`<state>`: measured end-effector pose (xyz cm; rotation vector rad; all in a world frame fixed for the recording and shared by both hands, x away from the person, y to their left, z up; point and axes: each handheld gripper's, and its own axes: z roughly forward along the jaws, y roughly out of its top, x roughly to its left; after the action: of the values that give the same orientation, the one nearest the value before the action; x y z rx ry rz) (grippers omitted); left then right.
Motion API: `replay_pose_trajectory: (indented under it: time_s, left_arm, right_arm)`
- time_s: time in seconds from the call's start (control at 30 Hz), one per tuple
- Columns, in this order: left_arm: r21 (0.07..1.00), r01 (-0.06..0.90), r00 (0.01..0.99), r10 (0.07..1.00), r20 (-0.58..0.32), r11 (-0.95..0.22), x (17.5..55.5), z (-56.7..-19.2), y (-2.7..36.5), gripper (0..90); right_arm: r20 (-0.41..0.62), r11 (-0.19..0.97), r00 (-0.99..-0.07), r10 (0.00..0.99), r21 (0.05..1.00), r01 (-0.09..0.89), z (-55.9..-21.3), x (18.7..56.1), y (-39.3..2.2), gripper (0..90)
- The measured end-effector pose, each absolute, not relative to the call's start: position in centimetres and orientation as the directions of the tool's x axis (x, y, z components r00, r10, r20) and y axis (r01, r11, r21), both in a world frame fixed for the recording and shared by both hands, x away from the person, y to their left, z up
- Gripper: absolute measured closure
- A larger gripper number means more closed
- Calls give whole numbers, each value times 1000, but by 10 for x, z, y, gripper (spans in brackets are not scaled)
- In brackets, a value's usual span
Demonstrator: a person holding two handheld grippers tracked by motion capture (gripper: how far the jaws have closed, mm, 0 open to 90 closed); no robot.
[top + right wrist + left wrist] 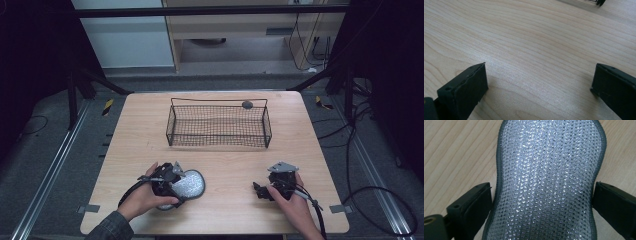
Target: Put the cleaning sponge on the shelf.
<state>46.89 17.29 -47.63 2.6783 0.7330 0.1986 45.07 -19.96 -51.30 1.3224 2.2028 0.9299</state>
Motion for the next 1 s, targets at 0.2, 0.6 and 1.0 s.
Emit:
replay_pose_trajectory:
  time_s: [0.2, 0.6, 1.0]
  left_arm:
    - [351, 466, 860, 508, 33, -812, 473, -482, 169, 0]
    - [379, 451, 860, 507, 56, -808, 472, -477, 169, 43]
    - [459, 351, 846, 486, 217, -816, 478, -437, 162, 48]
  right_arm:
    - [-3, 330, -470, 882, 716, 615, -513, 451, -200, 4]
    - [-6, 333, -472, 882, 716, 614, -513, 450, -200, 4]
    - [-12, 336, -472, 882, 718, 610, -513, 451, -200, 4]
